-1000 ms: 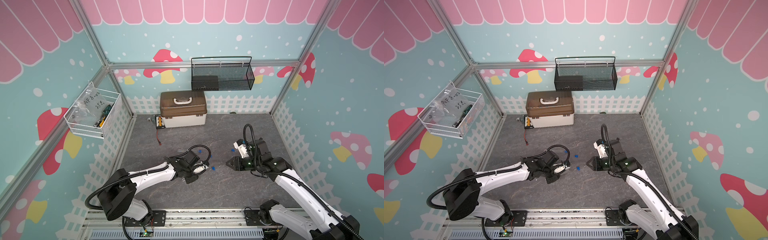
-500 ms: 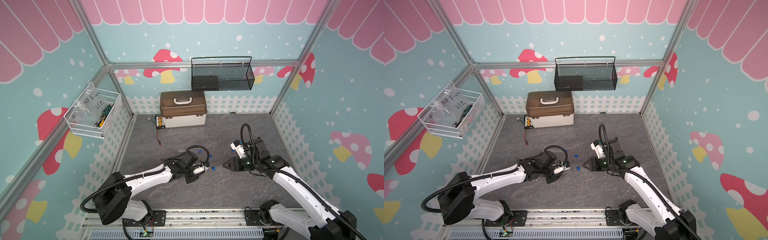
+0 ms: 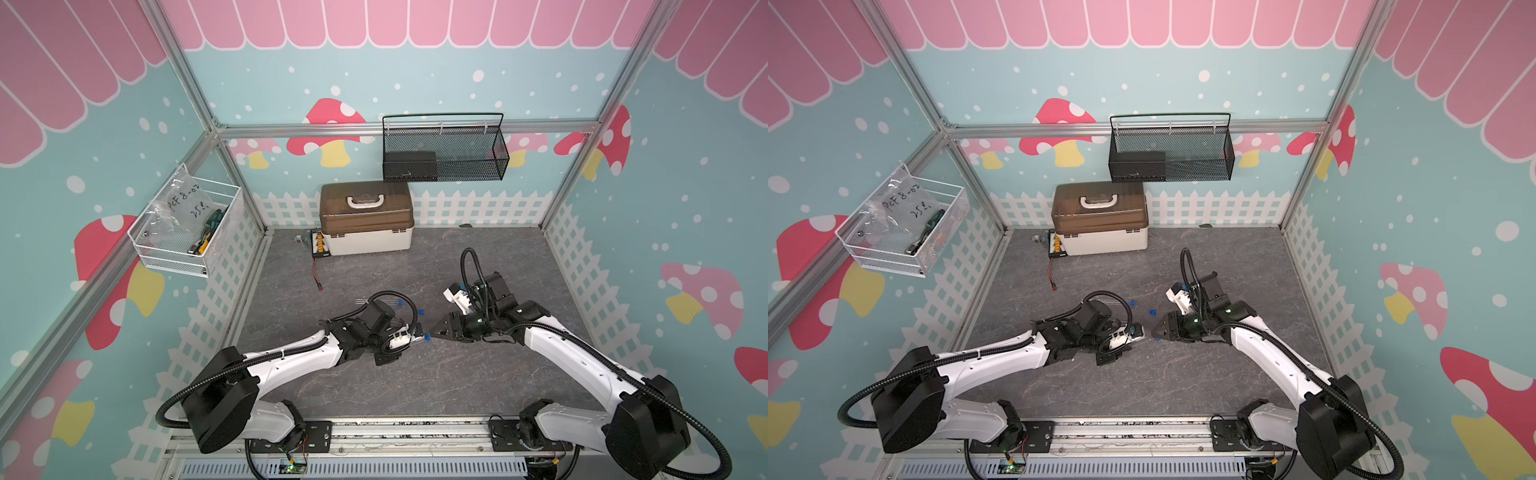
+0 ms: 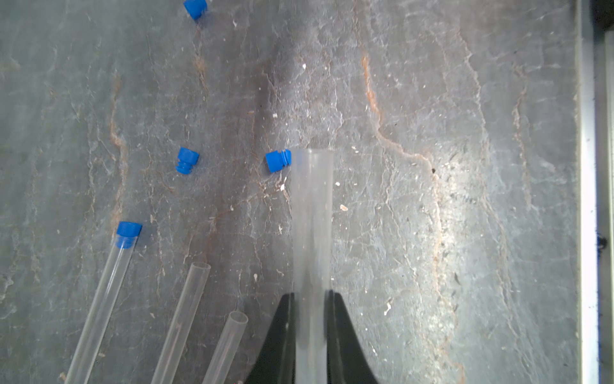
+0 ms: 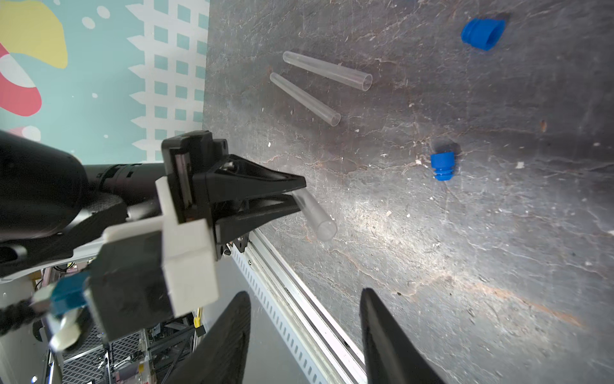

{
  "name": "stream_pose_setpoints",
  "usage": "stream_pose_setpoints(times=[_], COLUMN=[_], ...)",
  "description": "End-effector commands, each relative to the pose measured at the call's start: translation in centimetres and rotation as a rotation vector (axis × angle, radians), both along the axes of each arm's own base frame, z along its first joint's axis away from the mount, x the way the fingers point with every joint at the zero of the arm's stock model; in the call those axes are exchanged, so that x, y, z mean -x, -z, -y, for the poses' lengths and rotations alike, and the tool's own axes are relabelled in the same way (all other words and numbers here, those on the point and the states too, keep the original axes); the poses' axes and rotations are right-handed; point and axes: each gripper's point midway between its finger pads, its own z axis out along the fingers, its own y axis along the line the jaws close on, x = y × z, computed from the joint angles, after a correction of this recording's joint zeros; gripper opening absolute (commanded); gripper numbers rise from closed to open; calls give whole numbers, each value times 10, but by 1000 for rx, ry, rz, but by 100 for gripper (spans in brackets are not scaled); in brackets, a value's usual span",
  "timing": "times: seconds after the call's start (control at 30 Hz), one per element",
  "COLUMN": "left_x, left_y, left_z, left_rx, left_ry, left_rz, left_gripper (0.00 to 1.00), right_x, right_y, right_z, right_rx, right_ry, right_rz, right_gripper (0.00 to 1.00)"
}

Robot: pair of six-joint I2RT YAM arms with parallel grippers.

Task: Insert stoppers into test tubes
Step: Pick up the test tube at the center of the board.

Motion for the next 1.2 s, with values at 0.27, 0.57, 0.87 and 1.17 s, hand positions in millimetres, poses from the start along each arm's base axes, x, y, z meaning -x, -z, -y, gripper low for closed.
stream_pose_setpoints(times=[0.27,0.57,0.87,1.17], left_x=[7,6,6,4], left_y=[-20,-21,-23,-27], left_z=[8,8,8,10], left_rx=[106,110,120,131], left_ry=[85,73,69,66], left_rz=[71,72,80,92], left_gripper=[15,15,15,15], right_x=[1,4,6,6], right_y=[20,27,29,27], right_z=[-26,-40,-46,-48], right_rx=[7,-1,-8,-16], right_ry=[-43,-71,-83,-85], right_rz=[-45,-66,-74,-71], right_gripper=[50,43,37,29])
